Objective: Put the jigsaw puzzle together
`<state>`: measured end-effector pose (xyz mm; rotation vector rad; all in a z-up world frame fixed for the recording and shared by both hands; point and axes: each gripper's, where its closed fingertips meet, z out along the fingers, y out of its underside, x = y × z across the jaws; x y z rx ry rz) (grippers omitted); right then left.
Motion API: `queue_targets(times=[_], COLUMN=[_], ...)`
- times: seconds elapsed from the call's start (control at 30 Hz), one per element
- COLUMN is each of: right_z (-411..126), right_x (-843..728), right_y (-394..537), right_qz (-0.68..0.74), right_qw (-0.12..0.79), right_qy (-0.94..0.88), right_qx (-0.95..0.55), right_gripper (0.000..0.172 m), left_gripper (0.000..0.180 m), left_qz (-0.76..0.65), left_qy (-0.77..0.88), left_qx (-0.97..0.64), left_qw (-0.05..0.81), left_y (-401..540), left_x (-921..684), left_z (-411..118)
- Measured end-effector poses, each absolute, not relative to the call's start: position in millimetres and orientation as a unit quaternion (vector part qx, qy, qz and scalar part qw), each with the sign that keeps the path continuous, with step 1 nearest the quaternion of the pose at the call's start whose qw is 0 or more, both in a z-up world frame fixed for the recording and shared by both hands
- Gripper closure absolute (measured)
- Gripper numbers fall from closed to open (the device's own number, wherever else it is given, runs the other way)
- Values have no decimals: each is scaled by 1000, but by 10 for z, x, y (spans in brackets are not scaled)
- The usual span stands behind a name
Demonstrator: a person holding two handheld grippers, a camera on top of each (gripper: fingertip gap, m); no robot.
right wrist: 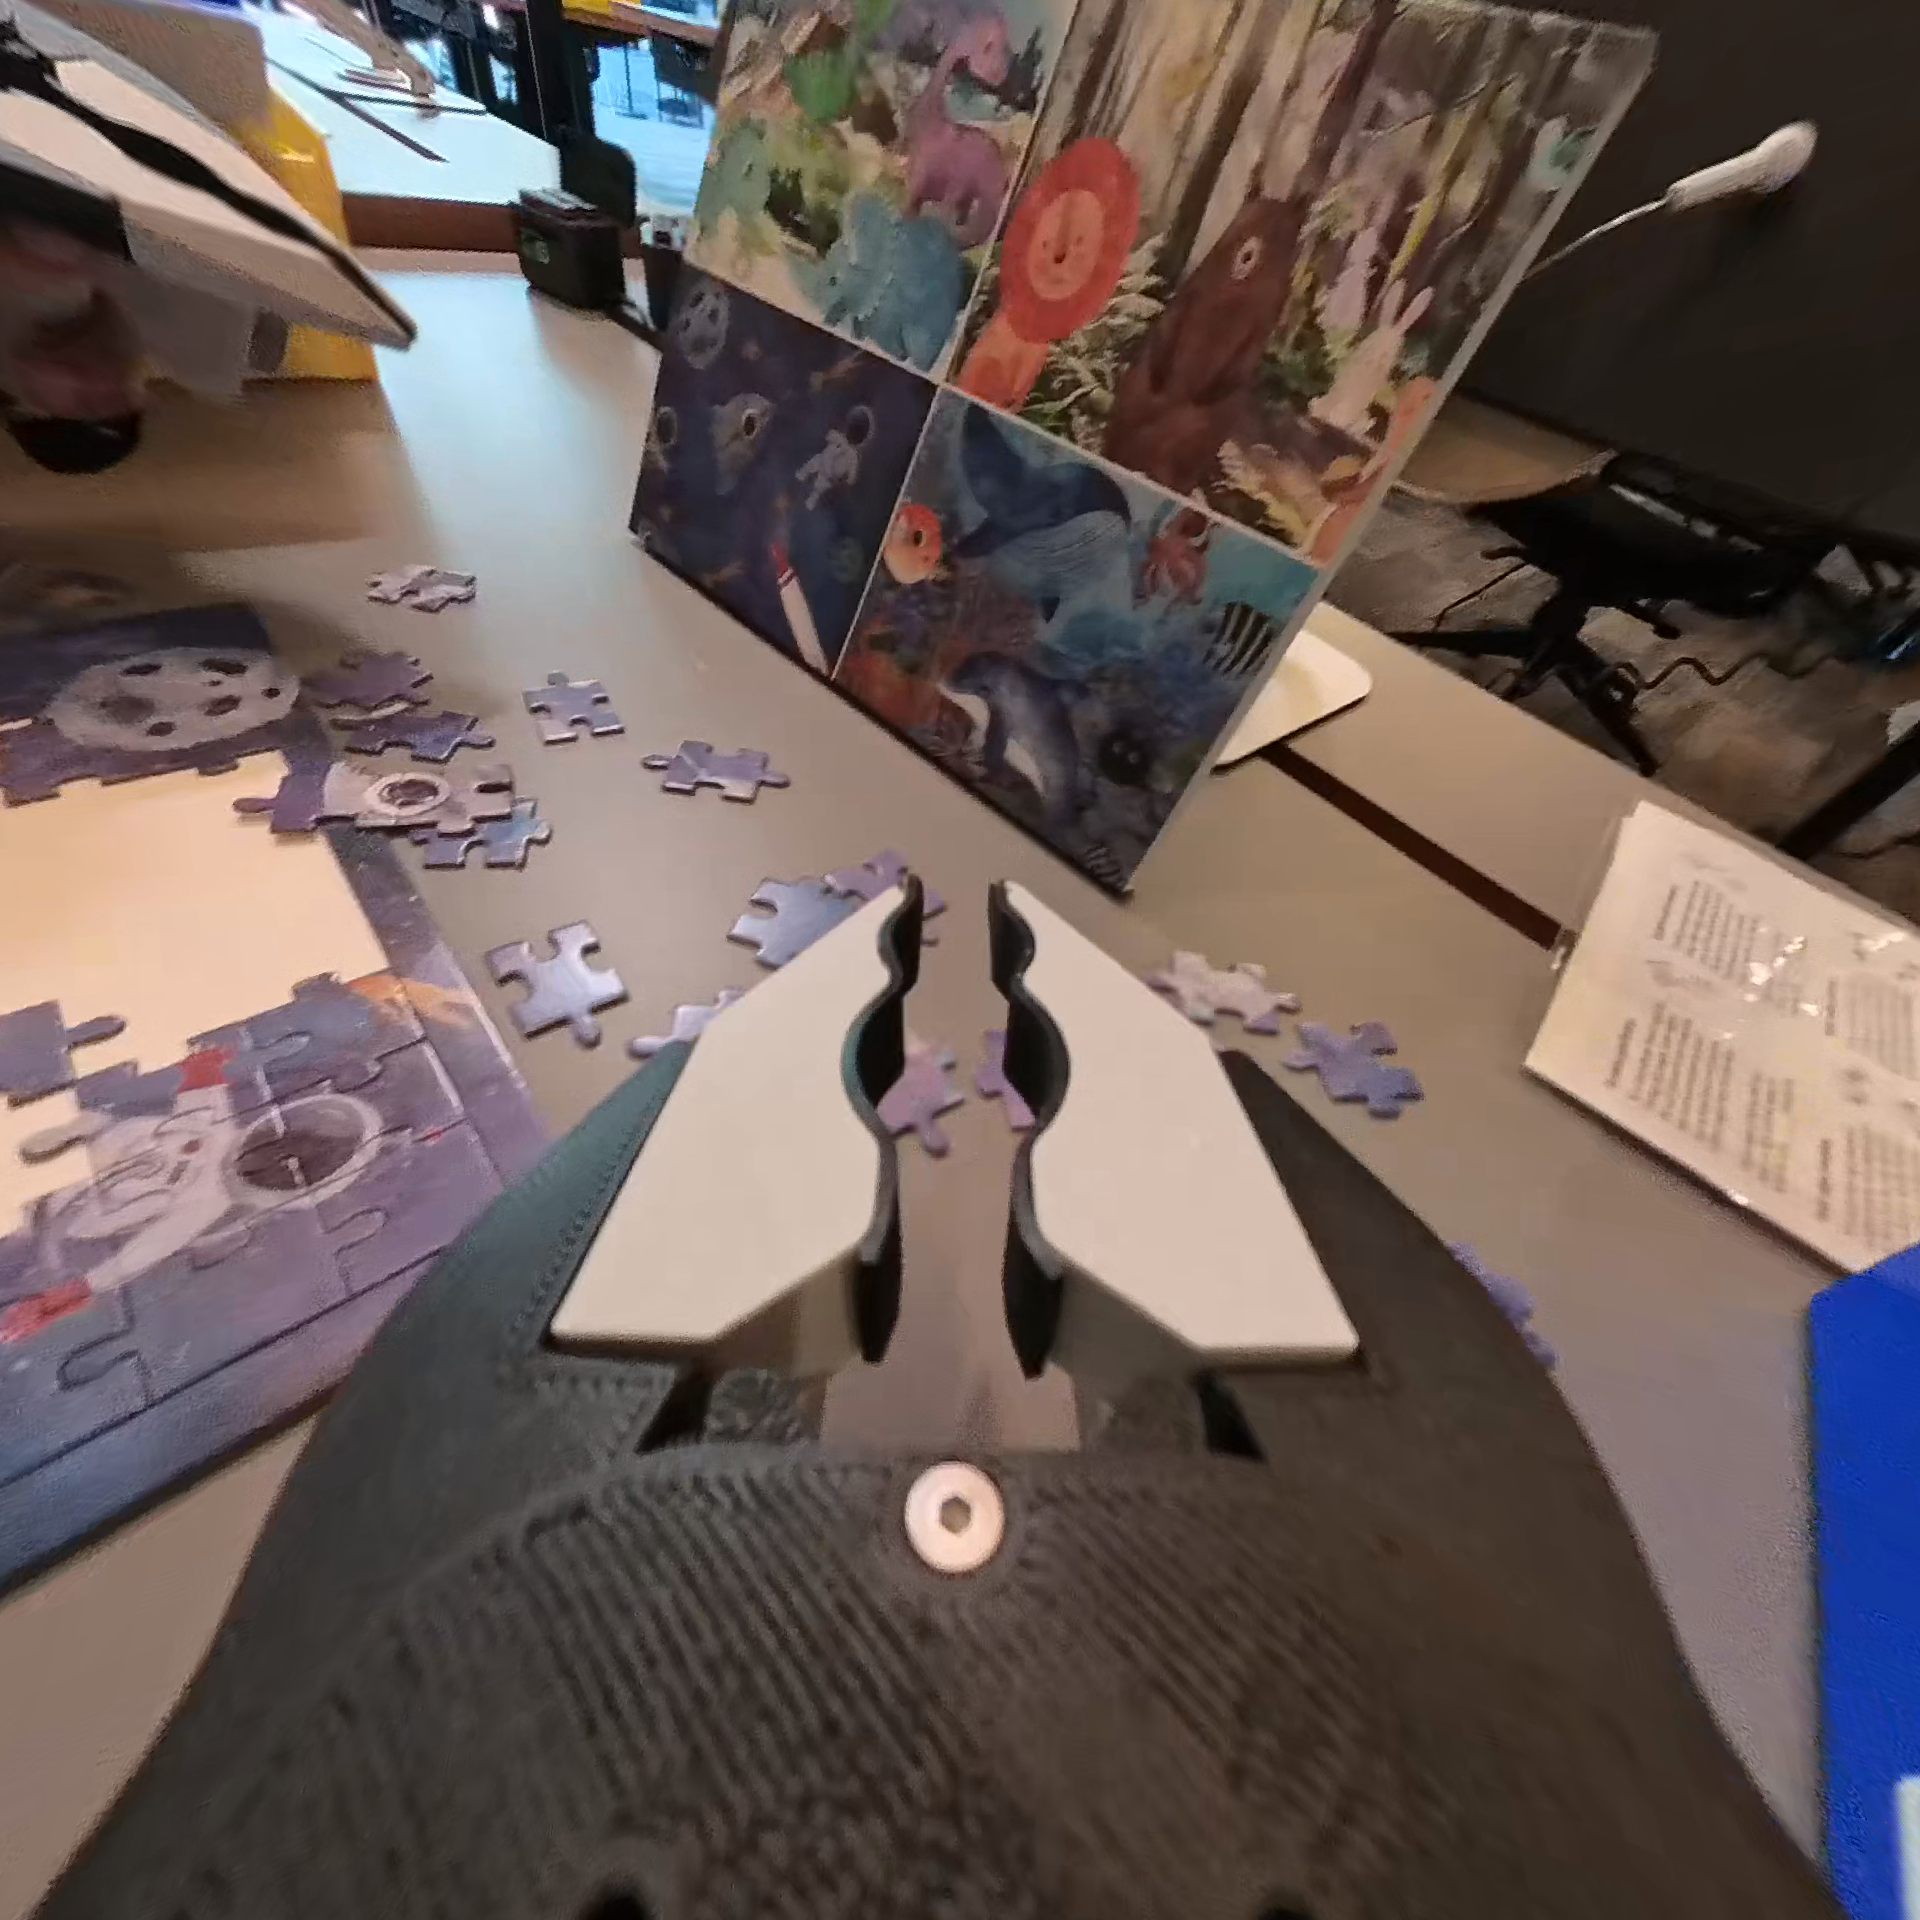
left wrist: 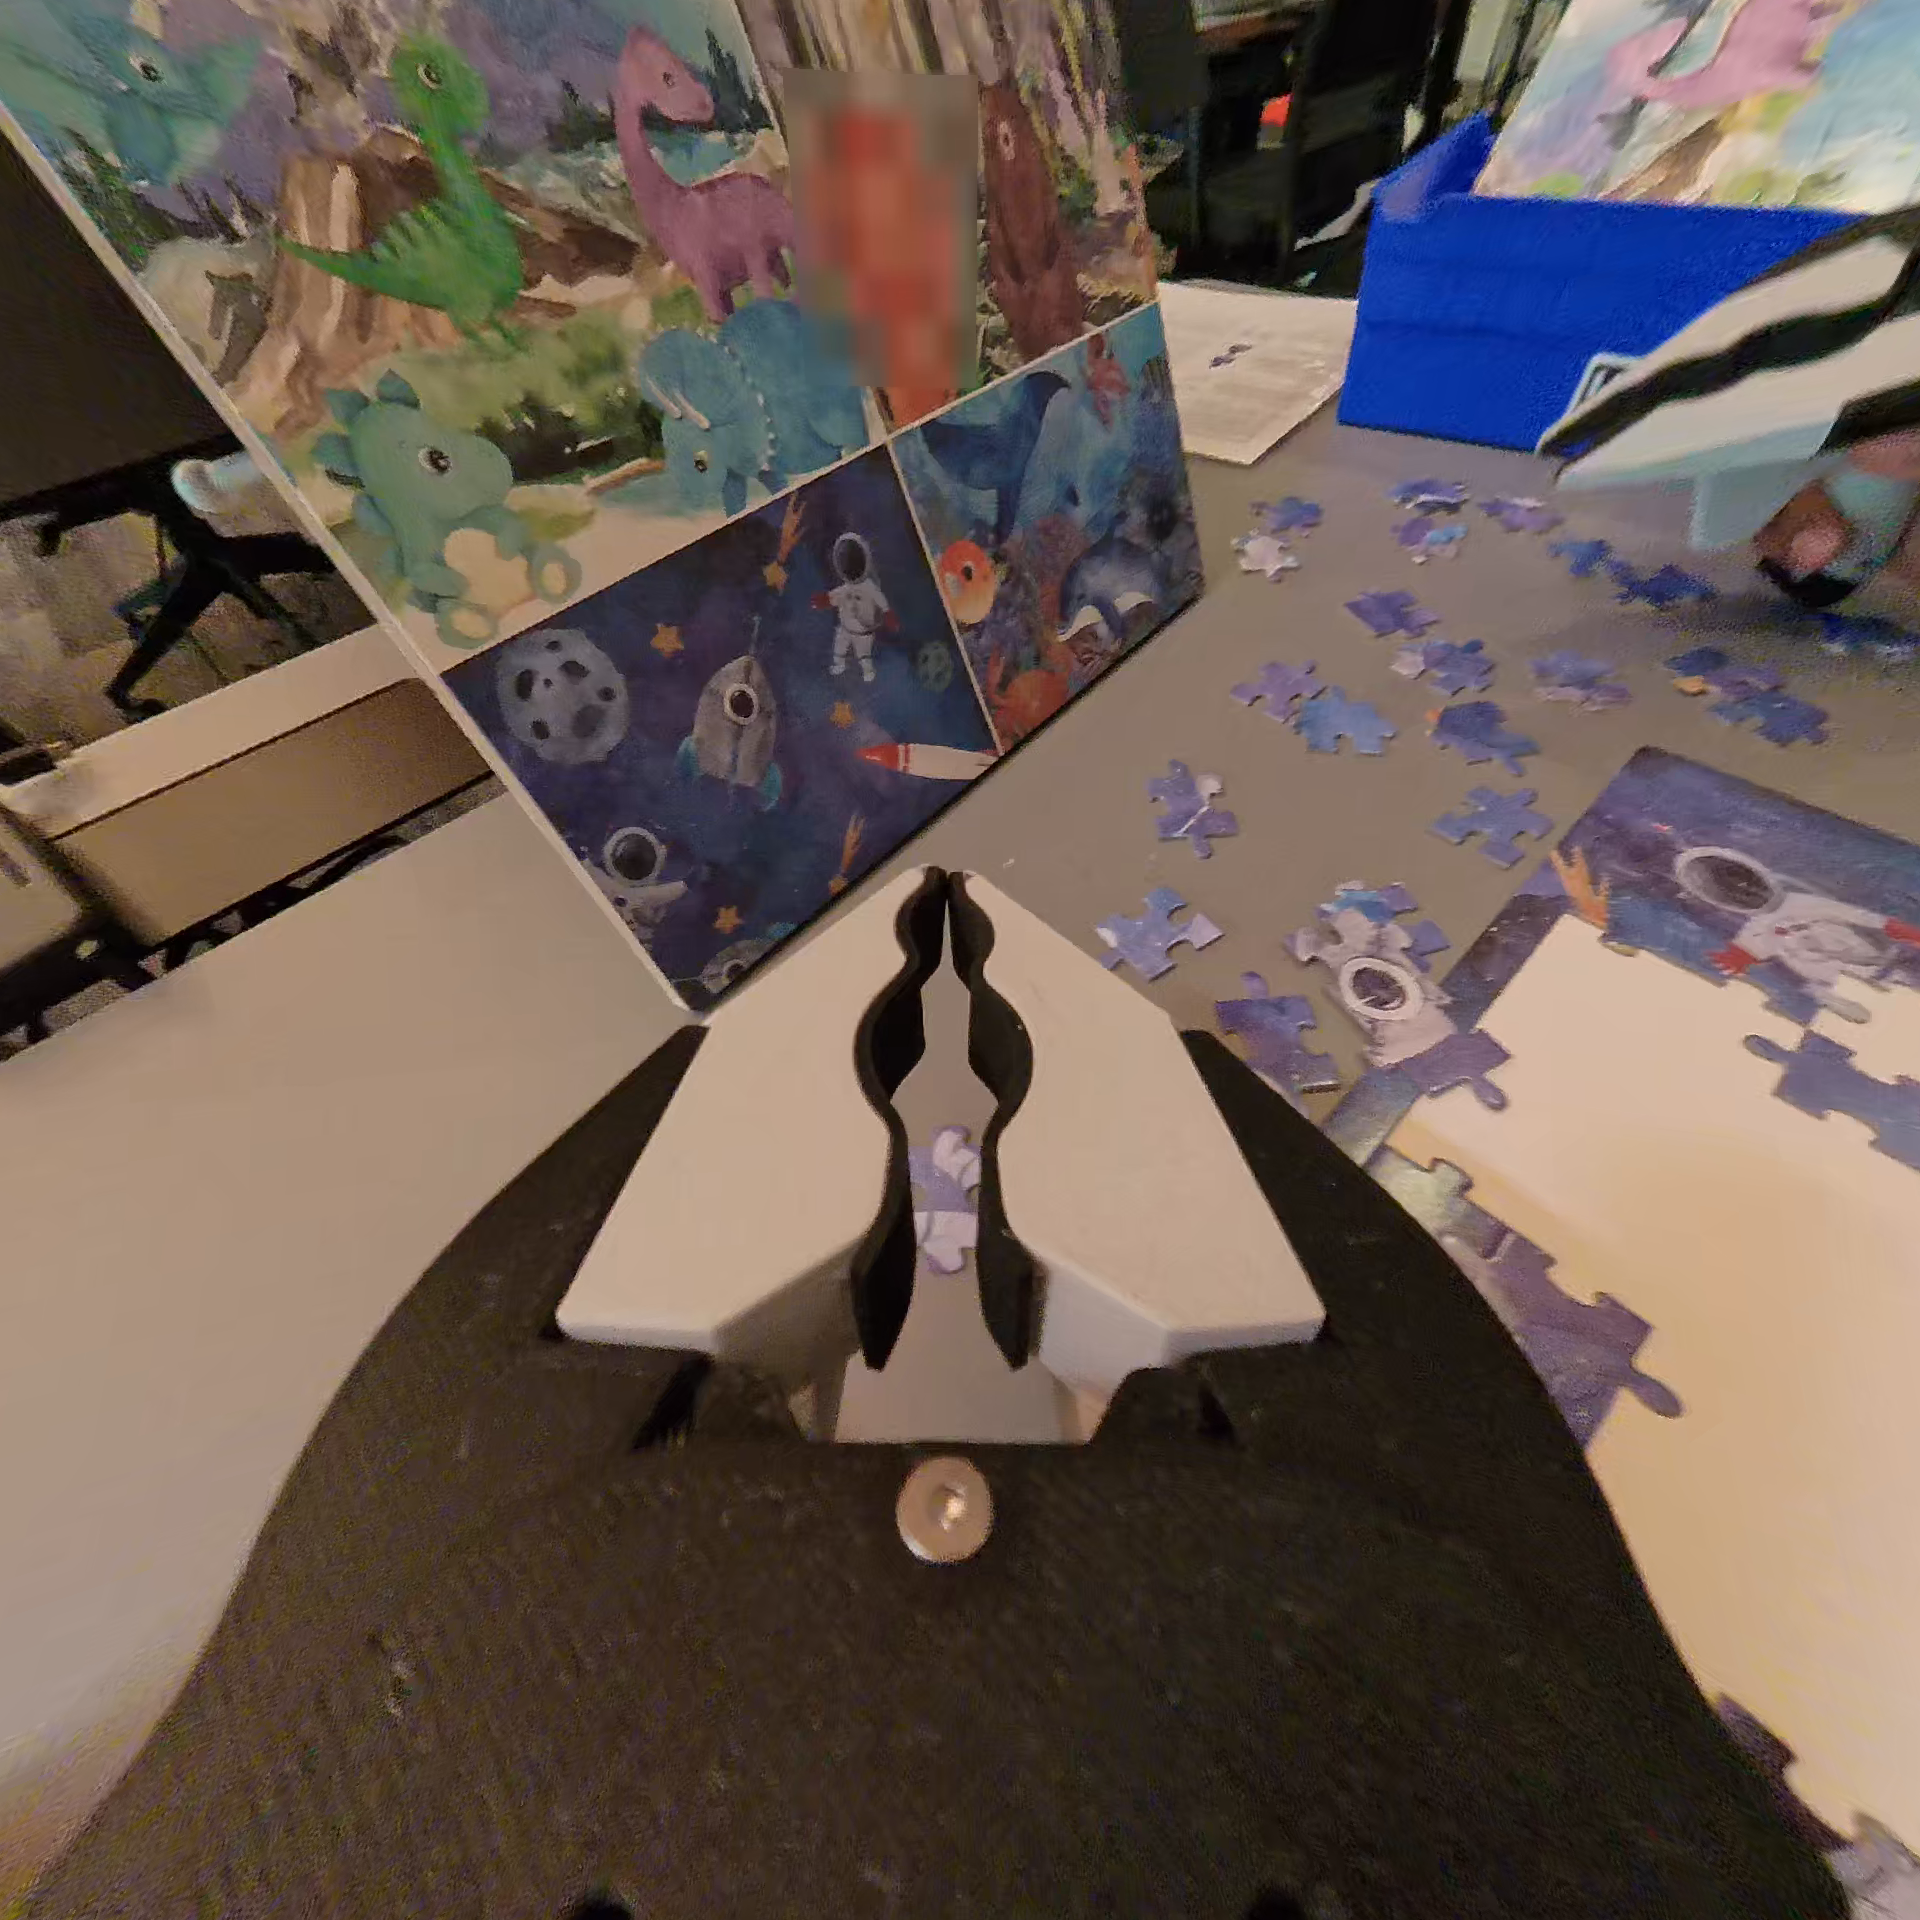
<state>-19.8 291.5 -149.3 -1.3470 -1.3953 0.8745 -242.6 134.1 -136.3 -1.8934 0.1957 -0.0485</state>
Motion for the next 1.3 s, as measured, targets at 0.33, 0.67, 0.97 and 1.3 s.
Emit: queue_targets(times=[0.33, 0.67, 0.97, 1.3], right_z=[-1674, -1254, -1149, -1401], right_x=[-205, 176, 428, 288], right_y=[2704, 3217, 3450, 3295], right_qz=[298, 318, 312, 330], right_qw=[484, 549, 572, 517], right_qy=[-623, -517, -478, -519], right_qx=[-537, -575, -589, -596], right_gripper=[163, 170, 171, 169], left_gripper=[179, 180, 180, 180], left_qz=[44, 49, 55, 58], left_qy=[133, 74, 50, 85], left_qx=[-830, -804, -803, -813], left_qw=[540, 589, 592, 574], left_y=[1367, 1323, 1338, 1330], left_x=[-2362, -2580, -2674, -2622], left_z=[-1551, -1314, -1349, -1458])
